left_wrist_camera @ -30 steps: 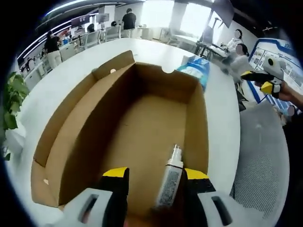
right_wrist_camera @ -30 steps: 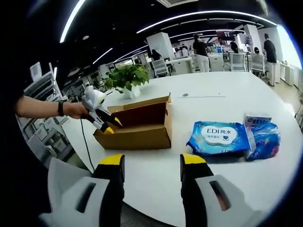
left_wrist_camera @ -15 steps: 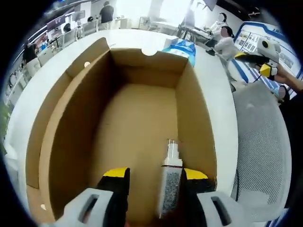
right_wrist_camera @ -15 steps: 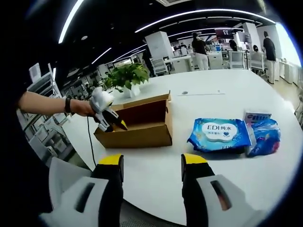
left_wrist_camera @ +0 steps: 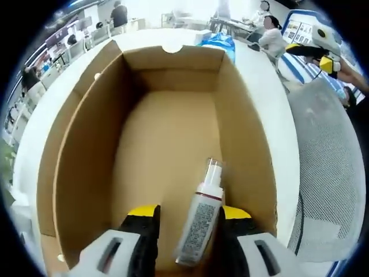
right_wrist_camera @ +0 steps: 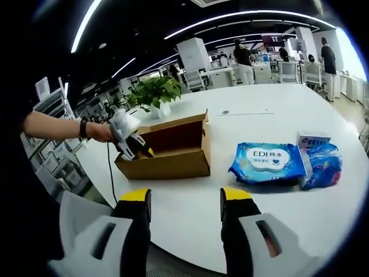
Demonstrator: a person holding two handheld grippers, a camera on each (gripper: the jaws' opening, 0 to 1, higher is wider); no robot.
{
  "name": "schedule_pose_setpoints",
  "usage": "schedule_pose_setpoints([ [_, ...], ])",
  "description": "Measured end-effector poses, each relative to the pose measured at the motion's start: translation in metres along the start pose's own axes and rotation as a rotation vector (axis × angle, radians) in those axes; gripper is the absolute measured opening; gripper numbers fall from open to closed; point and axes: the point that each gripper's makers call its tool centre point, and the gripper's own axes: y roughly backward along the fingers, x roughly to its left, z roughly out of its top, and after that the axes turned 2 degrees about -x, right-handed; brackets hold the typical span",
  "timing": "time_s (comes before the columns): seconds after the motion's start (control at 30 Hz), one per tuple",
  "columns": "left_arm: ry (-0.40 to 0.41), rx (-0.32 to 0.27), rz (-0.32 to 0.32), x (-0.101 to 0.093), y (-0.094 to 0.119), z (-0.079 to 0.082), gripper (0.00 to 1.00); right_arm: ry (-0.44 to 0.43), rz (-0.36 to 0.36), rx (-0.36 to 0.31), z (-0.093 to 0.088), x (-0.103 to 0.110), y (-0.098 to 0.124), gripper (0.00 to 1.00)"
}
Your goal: Operate the shoe box by opening the lid, removing the specified soft item, and placing it in the target area until the item is outside and the box remains undamaged.
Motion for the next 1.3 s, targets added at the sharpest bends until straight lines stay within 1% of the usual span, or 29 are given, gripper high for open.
schedule_pose_setpoints([
  [0.1, -0.024, 0.017, 0.004, -0.001, -0.003, -0.002, 0.34, -0.002, 0.003, 0.003, -0.001, 0.001, 0.000, 0.45],
  [0.17, -0.039, 0.016, 0.001, -0.002, -0.005, -0.002, 0.32, 0.001, 0.006, 0.004, -0.001, 0.003, -0.001, 0.45],
  [0.27, -0.054, 0.013, -0.008, -0.004, -0.009, -0.001, 0.25, 0.005, 0.010, 0.010, -0.002, 0.005, -0.002, 0.45],
  [0.3, -0.057, 0.017, -0.012, -0.005, -0.010, -0.002, 0.22, 0.007, 0.012, 0.011, -0.002, 0.006, -0.002, 0.45],
  [0.33, -0.063, 0.032, -0.018, -0.008, -0.011, -0.004, 0.21, 0.008, 0.014, 0.013, -0.002, 0.006, -0.002, 0.44],
  [0.37, -0.075, 0.036, -0.020, -0.008, -0.010, -0.004, 0.20, 0.011, 0.017, 0.017, -0.003, 0.007, -0.003, 0.44],
  [0.4, -0.106, 0.044, -0.022, -0.008, -0.009, -0.003, 0.20, 0.014, 0.018, 0.019, -0.003, 0.008, -0.003, 0.44],
  [0.47, -0.126, 0.051, -0.007, -0.006, -0.009, -0.003, 0.20, 0.018, 0.020, 0.021, -0.003, 0.008, -0.003, 0.44],
  [0.63, -0.100, 0.037, 0.003, -0.003, -0.006, -0.001, 0.20, 0.012, 0.024, 0.022, -0.002, 0.008, -0.003, 0.44],
  [0.73, -0.067, 0.002, 0.016, 0.001, -0.001, 0.002, 0.20, 0.030, 0.038, 0.042, -0.005, 0.009, -0.005, 0.44],
  [0.8, -0.049, -0.019, 0.019, 0.001, 0.004, 0.004, 0.20, 0.034, 0.044, 0.043, -0.003, 0.011, -0.006, 0.44],
  [1.0, -0.060, -0.057, 0.051, -0.001, 0.016, 0.010, 0.20, 0.032, 0.057, 0.041, -0.001, 0.013, -0.011, 0.44],
  [1.1, -0.063, -0.085, 0.067, -0.002, 0.024, 0.017, 0.20, 0.046, 0.071, 0.050, -0.002, 0.017, -0.013, 0.44],
  [1.23, -0.047, -0.151, 0.079, -0.003, 0.036, 0.035, 0.20, 0.055, 0.082, 0.050, -0.001, 0.019, -0.014, 0.44],
  [1.3, -0.047, -0.215, 0.074, -0.008, 0.046, 0.053, 0.20, 0.057, 0.083, 0.046, 0.001, 0.019, -0.015, 0.44],
])
